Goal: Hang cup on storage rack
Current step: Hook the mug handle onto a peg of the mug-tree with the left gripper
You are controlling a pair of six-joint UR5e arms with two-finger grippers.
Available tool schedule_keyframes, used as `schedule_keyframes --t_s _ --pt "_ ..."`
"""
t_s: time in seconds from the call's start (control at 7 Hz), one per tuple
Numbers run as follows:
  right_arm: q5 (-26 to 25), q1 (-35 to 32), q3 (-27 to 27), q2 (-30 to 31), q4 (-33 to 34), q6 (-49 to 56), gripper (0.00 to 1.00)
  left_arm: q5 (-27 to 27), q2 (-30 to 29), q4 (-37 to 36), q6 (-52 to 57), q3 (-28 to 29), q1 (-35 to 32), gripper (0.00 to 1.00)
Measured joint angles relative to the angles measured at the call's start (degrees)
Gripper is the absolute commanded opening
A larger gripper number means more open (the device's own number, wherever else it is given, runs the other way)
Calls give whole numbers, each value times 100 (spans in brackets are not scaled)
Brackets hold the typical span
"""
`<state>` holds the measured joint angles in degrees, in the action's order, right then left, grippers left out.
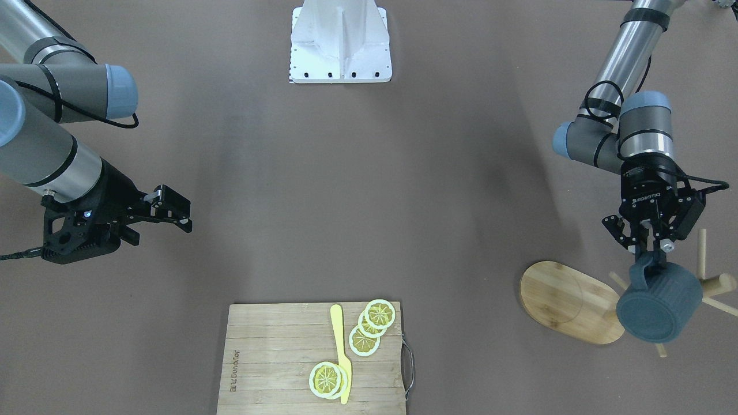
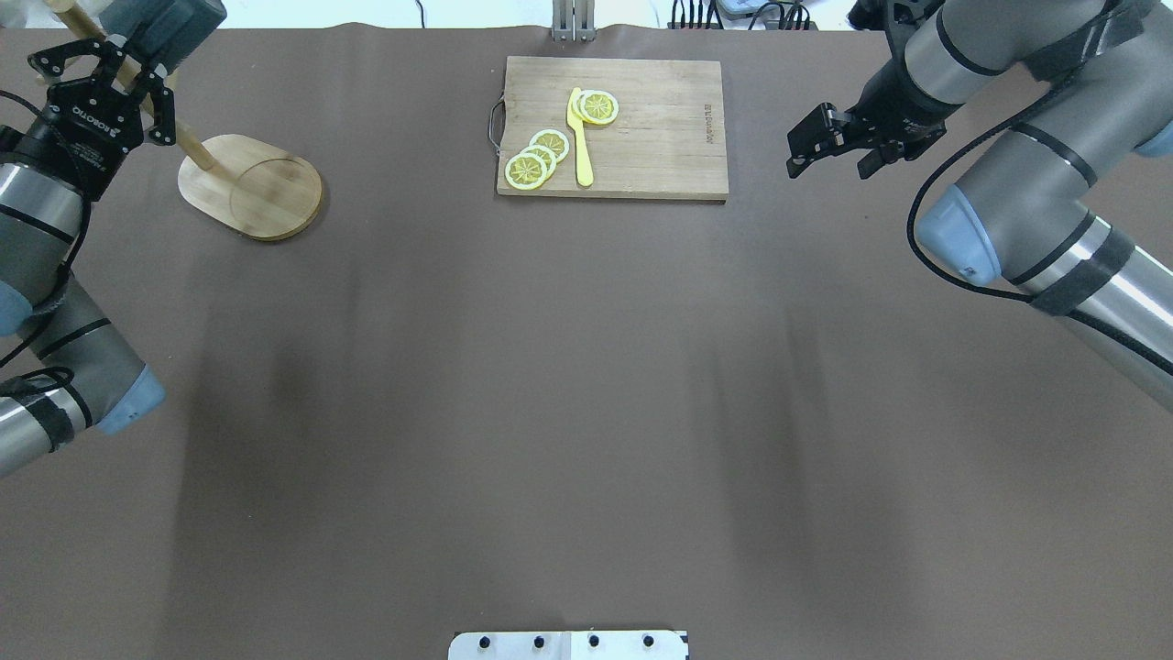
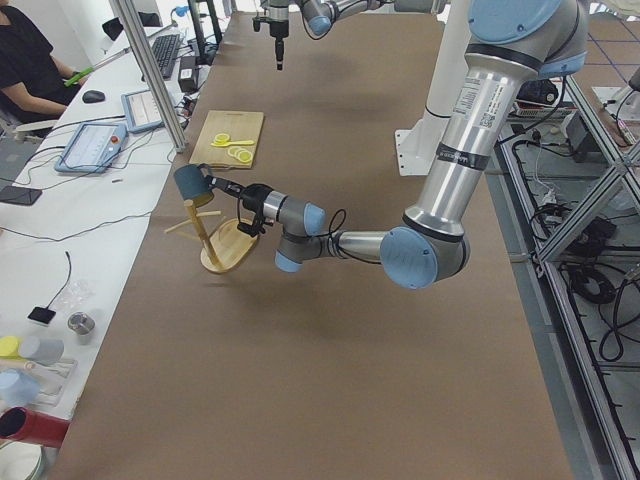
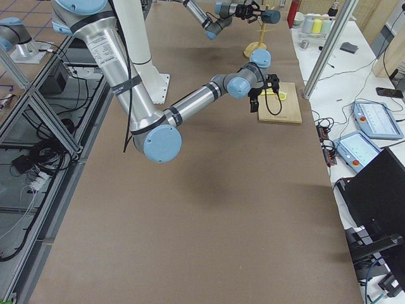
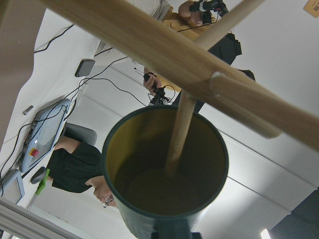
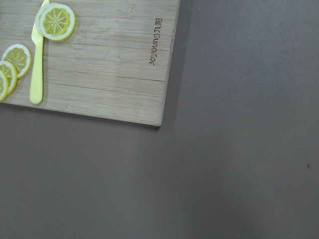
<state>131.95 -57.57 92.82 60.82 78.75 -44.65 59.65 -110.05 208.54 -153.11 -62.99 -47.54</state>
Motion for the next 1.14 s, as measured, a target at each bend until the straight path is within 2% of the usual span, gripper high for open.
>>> schedule_keyframes --t_s 0.29,0.43,0.57,1.14 --pt "-11 13 0 0 0 0 99 3 99 64 -1 0 58 2" --pt "-14 15 0 0 0 0 99 3 121 75 -17 -4 71 74" --pt "-15 17 0 0 0 0 99 3 132 77 -60 -2 74 98" --pt "-20 21 0 3 0 0 99 3 185 52 -162 -69 73 98"
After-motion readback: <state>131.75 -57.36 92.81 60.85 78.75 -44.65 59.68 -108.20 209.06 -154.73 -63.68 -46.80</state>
